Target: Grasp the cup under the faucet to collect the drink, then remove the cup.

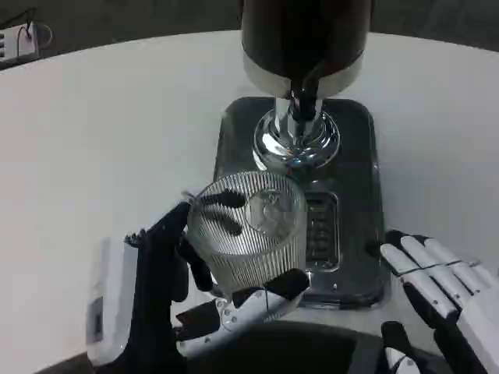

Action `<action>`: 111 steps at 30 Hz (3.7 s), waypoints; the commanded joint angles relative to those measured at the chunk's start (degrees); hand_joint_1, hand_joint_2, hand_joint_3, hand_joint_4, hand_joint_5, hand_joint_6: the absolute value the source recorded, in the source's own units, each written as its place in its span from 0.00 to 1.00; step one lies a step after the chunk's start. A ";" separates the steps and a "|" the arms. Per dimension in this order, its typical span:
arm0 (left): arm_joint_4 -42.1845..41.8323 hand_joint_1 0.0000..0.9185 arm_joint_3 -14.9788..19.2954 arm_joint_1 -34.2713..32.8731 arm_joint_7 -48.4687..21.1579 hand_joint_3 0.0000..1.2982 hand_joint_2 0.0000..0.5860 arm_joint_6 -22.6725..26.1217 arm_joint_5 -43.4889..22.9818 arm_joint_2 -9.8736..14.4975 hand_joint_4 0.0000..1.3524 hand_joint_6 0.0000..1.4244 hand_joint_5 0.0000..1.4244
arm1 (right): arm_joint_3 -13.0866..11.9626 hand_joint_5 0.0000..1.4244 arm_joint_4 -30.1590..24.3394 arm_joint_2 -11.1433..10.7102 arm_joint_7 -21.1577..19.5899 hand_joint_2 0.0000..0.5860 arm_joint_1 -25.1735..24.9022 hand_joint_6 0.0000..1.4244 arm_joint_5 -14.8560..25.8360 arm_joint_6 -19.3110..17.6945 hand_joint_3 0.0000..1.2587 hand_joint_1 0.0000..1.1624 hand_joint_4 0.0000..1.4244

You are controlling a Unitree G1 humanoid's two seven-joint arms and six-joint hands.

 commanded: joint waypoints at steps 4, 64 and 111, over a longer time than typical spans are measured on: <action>-0.04 0.87 -0.16 -0.17 0.10 0.84 0.00 -0.29 -0.22 -0.34 0.81 0.95 0.81 | 0.01 0.08 0.02 -0.03 0.70 1.00 0.53 0.15 0.60 0.23 0.10 0.07 0.06; 27.72 0.87 1.47 -24.99 5.28 0.83 0.00 1.54 3.29 5.15 0.81 0.95 0.81 | -3.07 0.09 -0.18 0.91 0.06 1.00 2.39 0.15 1.93 1.55 0.10 0.07 0.06; 48.78 0.25 -6.38 -37.58 6.76 0.01 0.09 1.83 0.22 8.74 0.00 0.16 0.15 | -5.95 0.09 1.56 0.67 0.32 1.00 1.88 0.16 5.29 2.38 0.10 0.07 0.06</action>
